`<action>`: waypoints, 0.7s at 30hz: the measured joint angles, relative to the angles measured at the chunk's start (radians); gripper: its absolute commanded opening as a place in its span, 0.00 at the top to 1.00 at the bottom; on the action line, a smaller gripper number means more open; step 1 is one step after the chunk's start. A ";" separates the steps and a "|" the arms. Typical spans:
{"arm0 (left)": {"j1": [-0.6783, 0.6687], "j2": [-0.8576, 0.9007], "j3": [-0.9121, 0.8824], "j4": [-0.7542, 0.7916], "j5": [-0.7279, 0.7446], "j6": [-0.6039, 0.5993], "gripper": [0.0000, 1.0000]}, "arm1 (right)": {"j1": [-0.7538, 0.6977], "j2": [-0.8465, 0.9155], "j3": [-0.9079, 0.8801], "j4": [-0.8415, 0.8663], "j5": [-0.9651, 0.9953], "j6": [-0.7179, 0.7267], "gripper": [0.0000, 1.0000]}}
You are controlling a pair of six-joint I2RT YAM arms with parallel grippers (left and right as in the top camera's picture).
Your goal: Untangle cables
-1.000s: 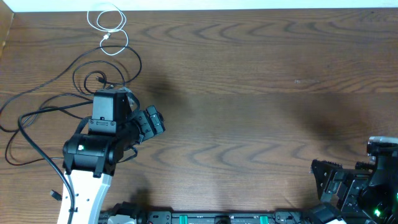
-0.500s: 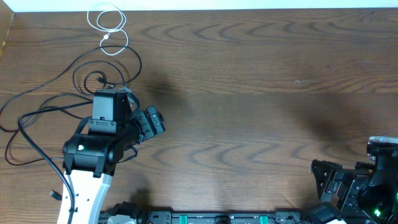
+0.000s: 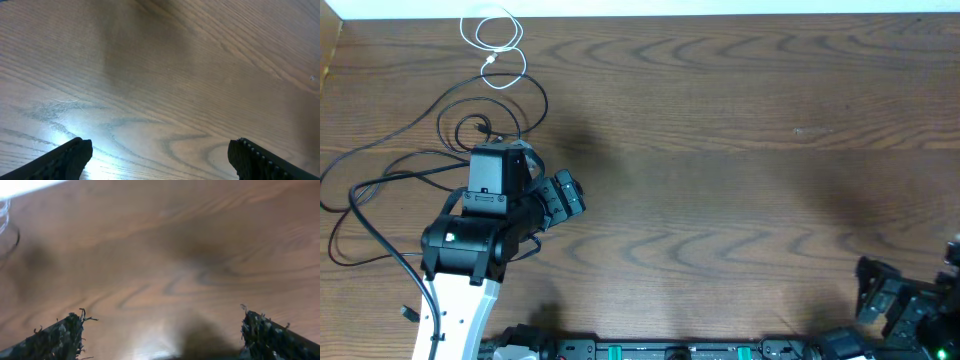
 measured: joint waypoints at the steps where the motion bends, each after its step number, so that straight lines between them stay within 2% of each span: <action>1: 0.000 0.000 0.000 0.000 0.000 0.000 0.08 | -0.011 -0.019 -0.014 0.022 0.012 -0.010 0.01; 6: -0.001 0.001 0.000 0.000 -0.003 0.000 0.08 | -0.039 -0.141 -0.150 0.172 0.045 -0.055 0.01; 13: -0.001 0.003 0.000 0.000 -0.003 0.000 0.08 | -0.039 -0.313 -0.466 0.413 0.048 -0.114 0.01; 21: -0.001 0.004 -0.001 0.000 -0.003 0.000 0.08 | -0.056 -0.470 -0.860 0.833 -0.040 -0.244 0.01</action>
